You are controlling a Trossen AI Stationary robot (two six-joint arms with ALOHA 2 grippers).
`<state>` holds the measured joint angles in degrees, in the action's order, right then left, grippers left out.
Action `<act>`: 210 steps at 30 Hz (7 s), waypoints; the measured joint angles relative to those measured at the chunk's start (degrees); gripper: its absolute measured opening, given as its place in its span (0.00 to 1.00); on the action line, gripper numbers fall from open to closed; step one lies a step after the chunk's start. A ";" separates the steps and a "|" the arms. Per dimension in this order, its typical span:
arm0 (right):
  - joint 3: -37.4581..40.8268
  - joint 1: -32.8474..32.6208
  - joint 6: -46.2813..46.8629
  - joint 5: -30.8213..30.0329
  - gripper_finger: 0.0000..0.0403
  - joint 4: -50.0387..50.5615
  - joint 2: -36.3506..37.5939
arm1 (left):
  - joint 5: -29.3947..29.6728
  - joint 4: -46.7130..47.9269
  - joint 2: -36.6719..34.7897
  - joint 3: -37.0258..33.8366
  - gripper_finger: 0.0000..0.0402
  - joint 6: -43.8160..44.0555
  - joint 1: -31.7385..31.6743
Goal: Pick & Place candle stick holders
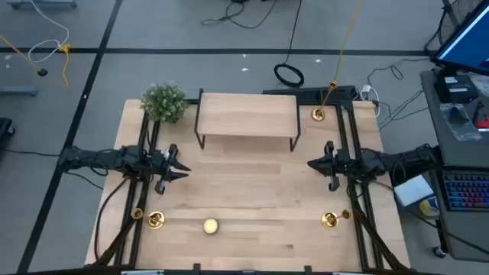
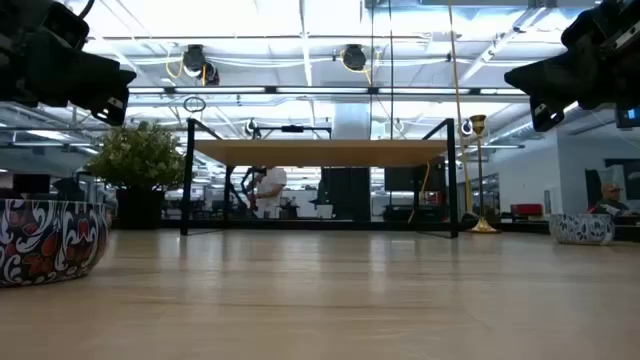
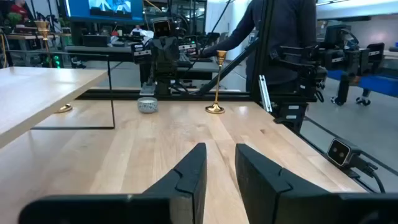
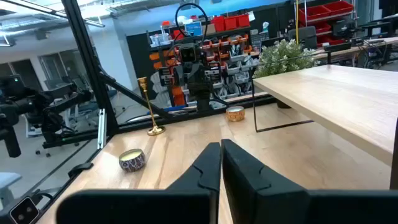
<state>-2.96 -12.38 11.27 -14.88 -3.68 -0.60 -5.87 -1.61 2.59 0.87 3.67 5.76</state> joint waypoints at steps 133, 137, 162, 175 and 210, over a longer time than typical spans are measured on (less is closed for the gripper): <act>-34.77 10.57 -43.08 -70.55 0.76 -32.50 -34.75 | 0.00 -29.11 0.00 0.00 0.21 10.46 0.00; -34.77 12.10 -42.93 -70.50 0.77 -32.33 -36.62 | 0.00 -29.11 0.00 0.00 0.21 10.46 0.00; -41.55 21.85 -33.68 -59.71 0.77 -25.95 -45.77 | 0.48 -29.09 0.00 0.00 0.21 10.50 0.00; -57.36 39.54 -4.07 -26.06 0.77 21.08 -51.89 | 1.92 -29.09 0.00 0.00 0.21 12.40 0.00; -58.21 67.97 8.74 7.29 0.77 28.82 -59.44 | 8.25 -29.09 0.00 0.02 0.21 16.05 0.00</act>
<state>-61.17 55.59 20.01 -7.58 25.14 -60.04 2.38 -30.70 2.59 0.89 19.72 5.76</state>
